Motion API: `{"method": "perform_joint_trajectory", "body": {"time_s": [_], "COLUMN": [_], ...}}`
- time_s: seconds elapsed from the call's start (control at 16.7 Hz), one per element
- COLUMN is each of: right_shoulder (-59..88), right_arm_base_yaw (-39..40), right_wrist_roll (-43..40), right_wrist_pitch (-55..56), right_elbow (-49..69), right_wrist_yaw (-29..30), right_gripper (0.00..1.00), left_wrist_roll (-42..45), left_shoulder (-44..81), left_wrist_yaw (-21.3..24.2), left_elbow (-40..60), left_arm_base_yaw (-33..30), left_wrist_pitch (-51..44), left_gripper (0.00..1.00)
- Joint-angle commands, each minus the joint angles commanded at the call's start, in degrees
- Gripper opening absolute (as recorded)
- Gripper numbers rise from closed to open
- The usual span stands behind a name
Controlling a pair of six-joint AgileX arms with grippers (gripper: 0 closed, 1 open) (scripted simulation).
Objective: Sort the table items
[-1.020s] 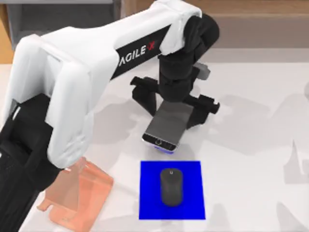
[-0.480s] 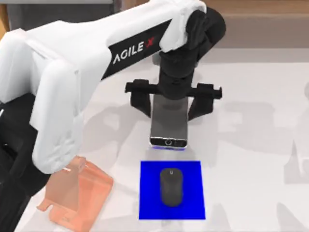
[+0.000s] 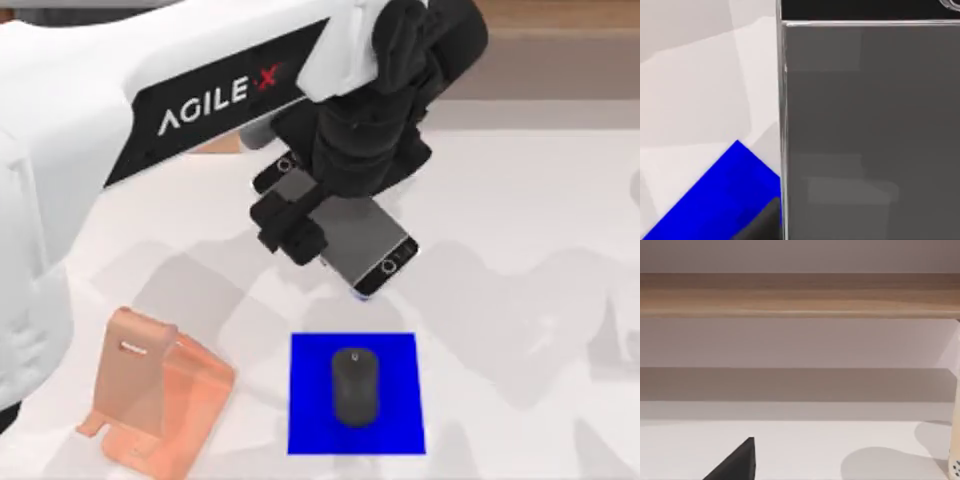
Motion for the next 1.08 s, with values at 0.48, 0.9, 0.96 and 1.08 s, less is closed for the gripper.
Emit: {"method": "perform_joint_trajectory", "body": {"time_s": [0.48, 0.9, 0.96, 1.08], "right_shoulder": [0.0, 0.0, 0.0, 0.0], "right_arm_base_yaw": [0.0, 0.0, 0.0, 0.0], "right_wrist_roll": [0.0, 0.0, 0.0, 0.0], "right_wrist_pitch": [0.0, 0.0, 0.0, 0.0], "right_elbow": [0.0, 0.0, 0.0, 0.0], "right_wrist_yaw": [0.0, 0.0, 0.0, 0.0], "right_gripper": [1.0, 1.0, 1.0, 1.0], "left_wrist_roll": [-69.0, -134.3, -143.4, -161.4], "left_shoulder": [-23.8, -48.6, -52.2, -59.2], "left_wrist_yaw": [-9.2, -15.1, -15.8, -17.0], "left_elbow": [-19.2, -38.9, -41.7, -47.3], "left_arm_base_yaw": [-4.9, -9.6, -10.2, -11.3], "left_wrist_pitch": [4.6, 10.4, 11.3, 13.1], "left_gripper": [0.0, 0.0, 0.0, 0.0]}}
